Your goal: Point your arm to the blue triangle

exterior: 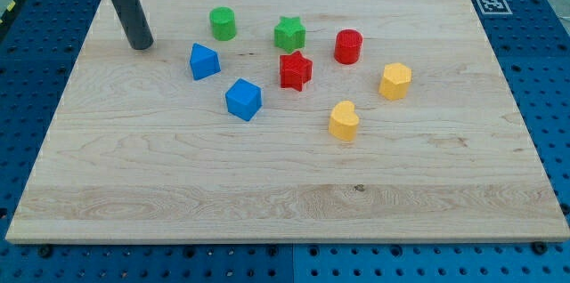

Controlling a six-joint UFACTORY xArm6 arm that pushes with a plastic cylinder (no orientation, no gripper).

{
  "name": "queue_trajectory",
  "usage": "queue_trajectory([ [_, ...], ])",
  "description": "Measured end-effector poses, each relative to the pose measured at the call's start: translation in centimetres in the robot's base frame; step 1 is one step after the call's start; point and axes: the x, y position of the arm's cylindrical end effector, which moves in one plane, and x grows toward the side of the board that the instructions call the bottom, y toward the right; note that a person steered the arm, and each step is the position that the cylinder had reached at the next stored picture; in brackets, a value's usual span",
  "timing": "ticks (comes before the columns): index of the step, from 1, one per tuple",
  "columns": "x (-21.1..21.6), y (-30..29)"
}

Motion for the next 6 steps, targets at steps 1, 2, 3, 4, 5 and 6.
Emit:
queue_trajectory([
  [1,0.0,0.0],
  [2,1.1,0.0],
  [3,1.8,1.5],
  [4,1.1,6.1],
  [5,1.3,9.8],
  [6,3.7,11.1],
])
